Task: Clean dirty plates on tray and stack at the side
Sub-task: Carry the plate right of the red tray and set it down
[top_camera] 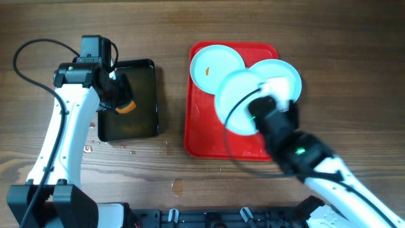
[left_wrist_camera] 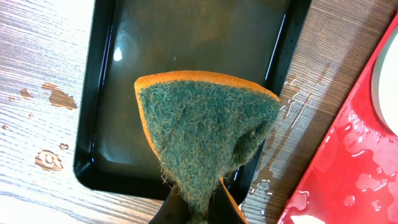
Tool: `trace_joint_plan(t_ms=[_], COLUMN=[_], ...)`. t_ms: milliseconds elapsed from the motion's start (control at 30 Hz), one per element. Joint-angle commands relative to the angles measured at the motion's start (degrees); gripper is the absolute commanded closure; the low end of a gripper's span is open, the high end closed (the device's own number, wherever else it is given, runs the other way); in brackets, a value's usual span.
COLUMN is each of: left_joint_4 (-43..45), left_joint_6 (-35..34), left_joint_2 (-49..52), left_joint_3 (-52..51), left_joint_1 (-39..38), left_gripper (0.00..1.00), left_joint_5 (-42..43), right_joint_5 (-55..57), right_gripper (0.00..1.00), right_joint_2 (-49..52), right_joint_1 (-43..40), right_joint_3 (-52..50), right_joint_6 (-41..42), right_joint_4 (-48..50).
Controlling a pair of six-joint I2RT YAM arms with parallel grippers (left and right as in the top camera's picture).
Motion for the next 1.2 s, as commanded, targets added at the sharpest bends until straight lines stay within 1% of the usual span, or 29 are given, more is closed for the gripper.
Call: trace_joint_plan(t_ms=[0,33,133,200,267,367,467,500,533,567,600,633,667,700,767,800,833,900,967,1033,1167], left_joint_4=[0.02,0.04,0.02,0.04,0.04,0.07,0.04,0.04,0.04,0.04,0.04,0.02,0.02,0.02,0.00,0.02,0.02,0.02,0.04,0.04,0.02], left_joint_6=[0.79,1.03,1.84,1.84,1.84,1.84,1.84,1.84,1.84,1.84,1.84,1.84,1.84,1.84,1.84,1.86,1.86,1.88,2.05,2.05,2.05], left_joint_2=[-0.37,-0.37,-0.37,-0.37,-0.37,-0.37,-0.37,-0.37,-0.37,-0.37,-0.37,-0.37,-0.37,-0.37,-0.37,-0.37,-0.37,-0.37,-0.37,-0.37,-0.37], left_joint_3=[-0.28,-0.28,-0.28,-0.28,-0.28,-0.28,-0.28,-0.28,-0.28,-0.28,-0.28,-0.28,-0.28,-0.28,-0.28,-0.28,-0.28,-0.28,-0.28,-0.28,-0.28], left_joint_1=[0.20,0.20,0.20,0.20,0.20,0.20,0.20,0.20,0.20,0.20,0.20,0.20,0.15,0.15,0.15,0.15,0.15,0.15,0.15,0.15,0.15], left_gripper=[0.96,0.96,0.96,0.96,0.96,0.96,0.96,0.96,0.96,0.96,0.96,0.96,0.96,0.96,0.96,0.96,0.96,0.96,0.96,0.96,0.96], left_joint_5=[0.70,0.72,0.72,0.72,0.72,0.72,0.72,0.72,0.72,0.72,0.72,0.72,0.72,0.74,1.03,1.68,2.47,3.52,3.45,3.45,3.48], right_joint_5=[-20.20,-22.91,-33.00,-35.74,-37.35,-38.51,-39.12,-39.60,-40.39,-41.66,-44.70,-48.54,-53.83,-57.96,-66.79,-69.48,-71.23,-70.12,-64.06,-56.87,-43.89], right_gripper=[0.95,0.96,0.96,0.95,0.96,0.96,0.96,0.96,0.93,0.87,0.73,0.60,0.54,0.51,0.51,0.51,0.51,0.51,0.50,0.53,0.53], right_joint_2=[-3.91,-3.85,-1.70,1.16,5.09,11.50,18.45,20.20,21.73,23.02,24.15,24.59,24.57,24.24,23.23,22.58,21.68,20.46,20.28,20.85,22.93], right_joint_1=[-18.40,-22.45,-38.97,-49.05,-57.09,-64.52,-68.98,-69.64,-69.99,-70.03,-69.99,-69.99,-69.99,-69.99,-69.42,-68.67,-67.23,-63.76,-58.47,-52.98,-42.01], right_joint_3=[2.10,2.10,2.10,2.10,2.10,2.10,2.10,2.10,2.10,2.10,2.10,2.10,2.10,2.10,2.10,2.10,2.10,2.10,2.10,2.10,2.10], right_joint_6=[7.85,8.85,9.40,11.02,13.60,15.67,16.87,16.90,16.44,14.36,10.49,7.87,6.01,5.92,5.53,4.70,2.71,-0.83,-3.19,-4.90,-6.82], right_joint_4=[-1.77,-2.23,-2.56,-2.56,-2.25,-0.17,3.52,4.70,6.51,8.79,11.39,13.09,14.53,15.39,16.39,15.96,14.40,10.27,6.54,5.09,8.20])
